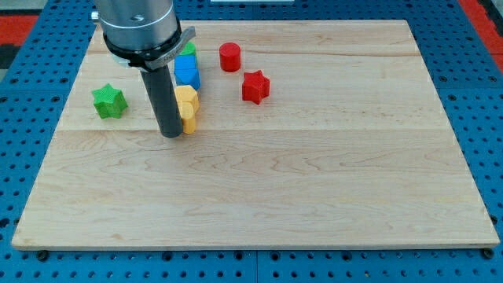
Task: Push the yellow heart slightly left
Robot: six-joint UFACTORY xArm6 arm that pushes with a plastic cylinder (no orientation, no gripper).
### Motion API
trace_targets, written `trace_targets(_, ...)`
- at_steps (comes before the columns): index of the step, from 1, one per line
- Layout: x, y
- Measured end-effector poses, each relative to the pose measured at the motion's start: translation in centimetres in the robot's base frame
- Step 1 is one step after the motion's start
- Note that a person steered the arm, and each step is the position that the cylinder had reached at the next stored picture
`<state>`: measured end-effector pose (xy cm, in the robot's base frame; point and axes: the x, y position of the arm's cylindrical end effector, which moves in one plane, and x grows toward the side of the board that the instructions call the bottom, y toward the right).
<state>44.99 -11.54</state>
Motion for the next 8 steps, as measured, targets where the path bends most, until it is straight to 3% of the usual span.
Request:
trace_targets(2,0.3,0.0)
trace_targets(4,6.8,2.4)
trace_targets(5,5.7,9.8)
trace_targets(8,3.9,7.9)
